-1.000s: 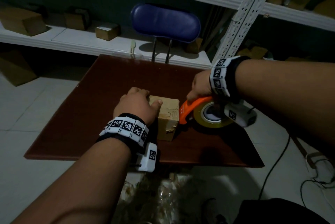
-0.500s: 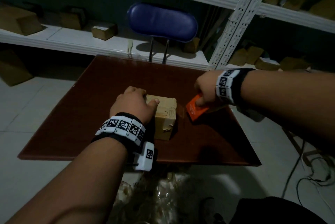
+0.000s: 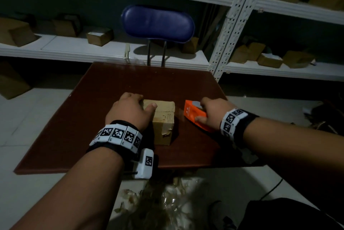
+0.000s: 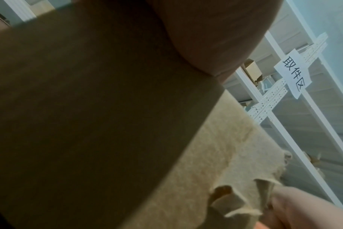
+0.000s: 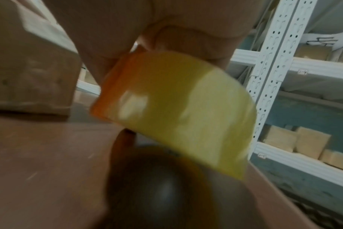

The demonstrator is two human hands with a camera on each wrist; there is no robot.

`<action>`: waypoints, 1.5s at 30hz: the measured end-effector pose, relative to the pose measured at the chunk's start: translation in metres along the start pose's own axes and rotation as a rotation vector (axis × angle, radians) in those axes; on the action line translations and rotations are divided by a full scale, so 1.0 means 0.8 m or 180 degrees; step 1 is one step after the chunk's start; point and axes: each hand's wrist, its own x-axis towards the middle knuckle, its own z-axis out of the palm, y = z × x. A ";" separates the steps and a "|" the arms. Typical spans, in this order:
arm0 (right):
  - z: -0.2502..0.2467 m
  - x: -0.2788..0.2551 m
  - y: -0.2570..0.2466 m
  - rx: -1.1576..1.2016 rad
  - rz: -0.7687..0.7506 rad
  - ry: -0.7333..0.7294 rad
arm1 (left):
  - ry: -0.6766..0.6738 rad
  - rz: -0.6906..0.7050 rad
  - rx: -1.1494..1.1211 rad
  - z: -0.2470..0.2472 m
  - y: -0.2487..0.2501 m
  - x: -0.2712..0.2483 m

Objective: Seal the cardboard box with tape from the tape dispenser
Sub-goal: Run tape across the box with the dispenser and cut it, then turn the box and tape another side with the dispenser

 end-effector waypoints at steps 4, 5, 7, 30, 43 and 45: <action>0.015 -0.011 -0.003 0.0136 0.0038 -0.0004 | 0.0010 0.0018 0.0012 -0.001 0.002 -0.002; 0.019 -0.012 -0.003 0.0206 0.0070 0.0014 | -0.0007 0.0029 0.0013 -0.002 0.002 -0.003; 0.021 -0.016 -0.006 0.0353 0.0168 0.0061 | -0.0028 0.0060 0.0025 -0.003 0.002 -0.003; 0.052 -0.025 -0.102 0.5883 0.1525 -0.0684 | 0.0059 -0.0063 0.0099 0.002 0.003 -0.007; 0.089 -0.004 -0.129 0.5644 0.1067 -0.0060 | 0.0163 0.0014 0.0111 0.008 0.002 -0.008; 0.087 -0.005 -0.130 0.5477 0.1022 0.0029 | 0.0170 0.0003 0.0112 0.008 0.002 -0.009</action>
